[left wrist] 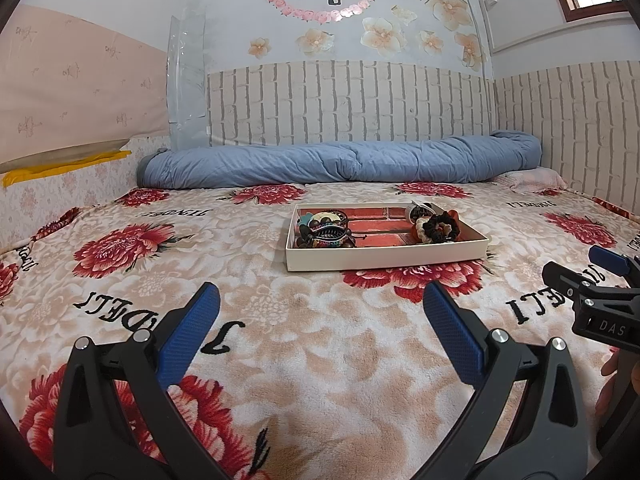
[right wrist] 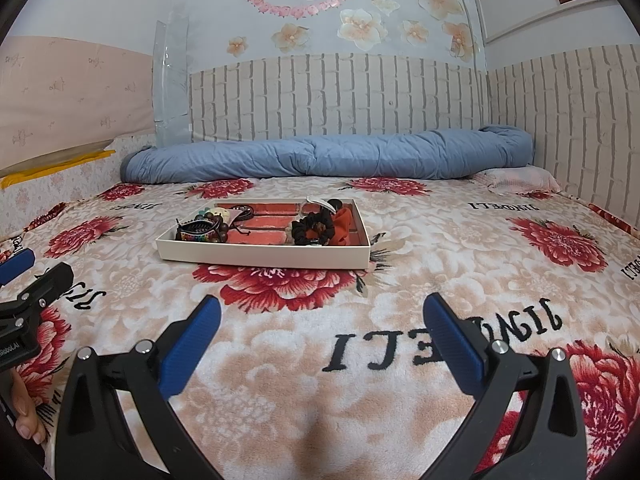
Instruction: Organize jewelry
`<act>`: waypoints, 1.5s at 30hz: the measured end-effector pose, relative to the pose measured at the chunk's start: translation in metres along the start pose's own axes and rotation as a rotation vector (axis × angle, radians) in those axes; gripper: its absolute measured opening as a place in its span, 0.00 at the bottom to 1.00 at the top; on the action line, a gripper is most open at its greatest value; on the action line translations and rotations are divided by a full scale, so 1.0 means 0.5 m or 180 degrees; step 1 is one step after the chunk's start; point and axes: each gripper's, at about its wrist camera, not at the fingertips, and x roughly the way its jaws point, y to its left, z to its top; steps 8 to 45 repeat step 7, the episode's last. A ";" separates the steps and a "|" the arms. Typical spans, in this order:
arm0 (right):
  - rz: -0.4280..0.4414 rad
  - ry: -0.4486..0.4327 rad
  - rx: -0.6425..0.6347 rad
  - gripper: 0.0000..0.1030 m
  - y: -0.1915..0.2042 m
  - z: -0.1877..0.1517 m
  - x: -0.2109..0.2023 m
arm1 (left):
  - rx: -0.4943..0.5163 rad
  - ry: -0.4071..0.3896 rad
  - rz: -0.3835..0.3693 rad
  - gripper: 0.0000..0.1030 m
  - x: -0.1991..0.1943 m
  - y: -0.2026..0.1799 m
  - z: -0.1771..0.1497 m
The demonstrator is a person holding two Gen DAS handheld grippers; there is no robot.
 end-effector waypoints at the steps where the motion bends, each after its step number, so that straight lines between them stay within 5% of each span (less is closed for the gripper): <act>1: 0.0000 -0.0001 0.0000 0.96 0.000 0.000 0.000 | -0.0001 0.0011 0.0000 0.95 0.001 0.000 0.000; 45: 0.0000 0.0000 0.0004 0.96 -0.001 0.000 0.000 | 0.0006 0.0039 -0.0002 0.95 0.002 0.000 0.004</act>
